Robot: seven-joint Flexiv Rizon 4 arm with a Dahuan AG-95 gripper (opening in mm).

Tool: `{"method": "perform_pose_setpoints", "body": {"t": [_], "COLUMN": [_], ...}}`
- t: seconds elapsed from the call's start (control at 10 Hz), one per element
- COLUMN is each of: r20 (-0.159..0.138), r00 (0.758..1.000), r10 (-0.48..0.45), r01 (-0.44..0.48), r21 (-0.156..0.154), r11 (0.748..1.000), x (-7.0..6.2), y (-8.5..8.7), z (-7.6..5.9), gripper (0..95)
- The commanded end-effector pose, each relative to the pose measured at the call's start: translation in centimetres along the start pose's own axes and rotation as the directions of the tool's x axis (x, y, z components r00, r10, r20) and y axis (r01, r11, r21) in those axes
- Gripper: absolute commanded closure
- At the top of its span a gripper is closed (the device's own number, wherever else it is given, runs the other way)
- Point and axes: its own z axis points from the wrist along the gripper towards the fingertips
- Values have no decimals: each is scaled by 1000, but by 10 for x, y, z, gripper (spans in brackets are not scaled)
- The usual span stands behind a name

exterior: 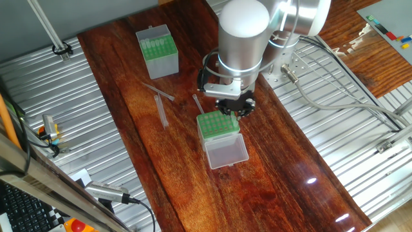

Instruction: Transfer all large pipette tips from one holder to another

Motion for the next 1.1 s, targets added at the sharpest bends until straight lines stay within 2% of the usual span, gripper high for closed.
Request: {"method": "perform_pose_setpoints", "body": {"t": [0.1, 1.1], "r20": [-1, -2], "r00": [1000, 1000], "r10": [5, -10], "r01": [-5, 10], "r21": [-1, 1], "r11": [1000, 1000], "x": [0, 0], "y": [0, 0], "z": [0, 0], "gripper": [950, 950]}}
